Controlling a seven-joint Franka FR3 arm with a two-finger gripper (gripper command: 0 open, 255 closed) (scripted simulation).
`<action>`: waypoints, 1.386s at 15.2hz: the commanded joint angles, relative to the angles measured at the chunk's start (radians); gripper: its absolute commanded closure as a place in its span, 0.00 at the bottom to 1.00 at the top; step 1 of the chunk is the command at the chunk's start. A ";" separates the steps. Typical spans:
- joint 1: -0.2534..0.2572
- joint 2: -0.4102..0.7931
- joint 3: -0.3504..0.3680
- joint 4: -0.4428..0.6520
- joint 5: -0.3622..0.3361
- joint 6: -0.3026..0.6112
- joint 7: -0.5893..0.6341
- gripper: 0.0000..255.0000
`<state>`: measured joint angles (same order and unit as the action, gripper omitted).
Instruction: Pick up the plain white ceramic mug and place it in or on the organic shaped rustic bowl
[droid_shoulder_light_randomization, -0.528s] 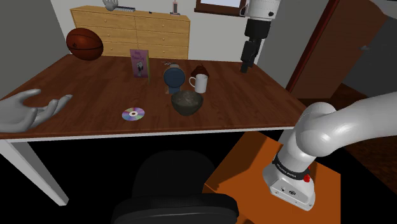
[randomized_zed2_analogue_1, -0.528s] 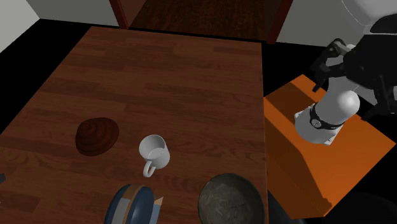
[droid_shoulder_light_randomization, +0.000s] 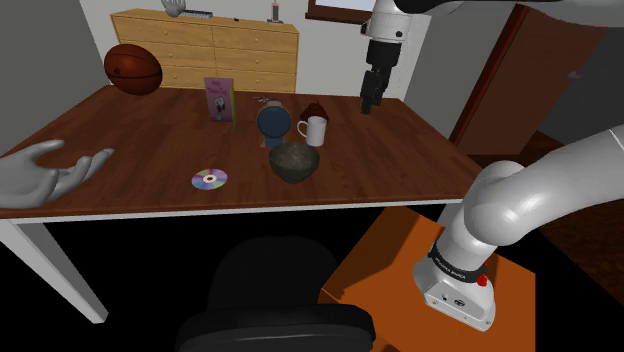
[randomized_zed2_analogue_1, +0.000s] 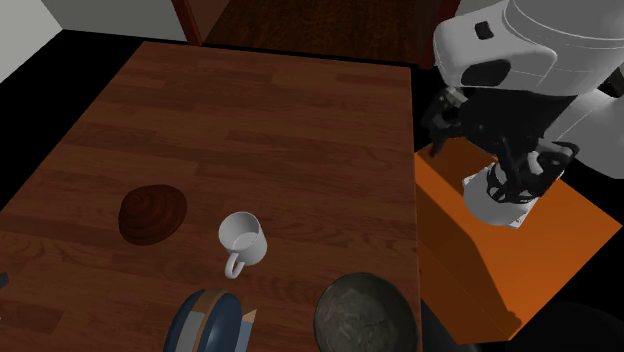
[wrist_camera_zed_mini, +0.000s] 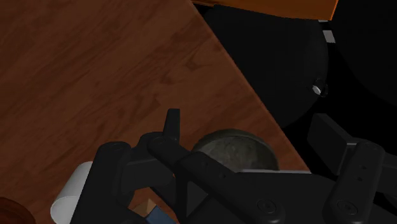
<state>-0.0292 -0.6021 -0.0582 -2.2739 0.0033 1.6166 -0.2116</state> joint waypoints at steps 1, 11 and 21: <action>-0.007 0.067 -0.019 0.019 -0.012 0.048 -0.023 0.00; -0.037 0.410 -0.105 0.198 -0.026 0.210 -0.134 0.00; -0.086 0.786 -0.157 0.510 0.026 0.269 -0.245 0.00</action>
<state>-0.1078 0.1378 -0.2108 -1.8070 0.0212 1.8835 -0.4440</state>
